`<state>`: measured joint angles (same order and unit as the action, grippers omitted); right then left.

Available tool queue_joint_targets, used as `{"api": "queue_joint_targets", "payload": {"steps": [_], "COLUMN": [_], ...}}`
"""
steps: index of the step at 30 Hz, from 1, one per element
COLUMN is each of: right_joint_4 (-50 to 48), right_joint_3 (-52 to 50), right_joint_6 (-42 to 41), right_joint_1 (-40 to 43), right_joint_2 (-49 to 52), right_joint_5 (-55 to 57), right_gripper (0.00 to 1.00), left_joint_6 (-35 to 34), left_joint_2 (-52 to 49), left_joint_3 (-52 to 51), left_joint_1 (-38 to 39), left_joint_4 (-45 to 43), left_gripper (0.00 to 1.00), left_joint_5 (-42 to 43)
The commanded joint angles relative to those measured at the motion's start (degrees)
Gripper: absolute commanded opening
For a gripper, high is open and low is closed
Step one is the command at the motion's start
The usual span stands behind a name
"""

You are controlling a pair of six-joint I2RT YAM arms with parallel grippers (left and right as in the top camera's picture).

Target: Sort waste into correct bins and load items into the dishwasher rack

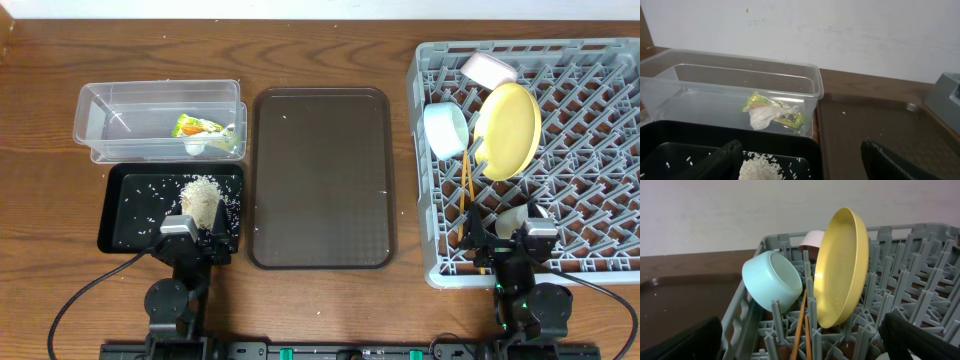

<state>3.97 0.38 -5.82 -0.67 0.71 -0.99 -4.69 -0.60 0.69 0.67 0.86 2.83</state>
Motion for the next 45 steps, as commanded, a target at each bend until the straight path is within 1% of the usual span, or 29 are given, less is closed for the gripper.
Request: {"api": "queue_joint_targets", "payload": {"steps": [1, 3, 6, 10, 45], "right_joint_4": [0.2, 0.2, 0.2, 0.2, 0.2], "right_joint_3": [-0.1, -0.1, -0.1, -0.1, -0.1], "right_joint_6": [0.3, 0.3, 0.3, 0.3, 0.3], "right_joint_1": [-0.9, -0.9, -0.9, -0.9, -0.9], "right_joint_2": [-0.4, -0.4, -0.4, -0.4, -0.4], "right_joint_5": [0.6, 0.6, 0.6, 0.6, 0.6], "right_gripper": [0.99, 0.99, 0.99, 0.99, 0.99], "left_joint_6": [7.2, 12.1, 11.1, 7.0, 6.3], "left_joint_2": [0.5, 0.5, 0.5, 0.5, 0.4], "left_joint_3": [-0.5, -0.5, -0.5, -0.5, -0.5], "left_joint_1": [0.1, 0.1, 0.1, 0.1, 0.1], "left_joint_4": [1.9, 1.8, 2.6, 2.5, 2.6], "left_gripper": [0.78, 0.78, 0.78, 0.78, 0.78], "left_joint_5": [2.1, 4.3, 4.2, 4.0, 3.8]}}
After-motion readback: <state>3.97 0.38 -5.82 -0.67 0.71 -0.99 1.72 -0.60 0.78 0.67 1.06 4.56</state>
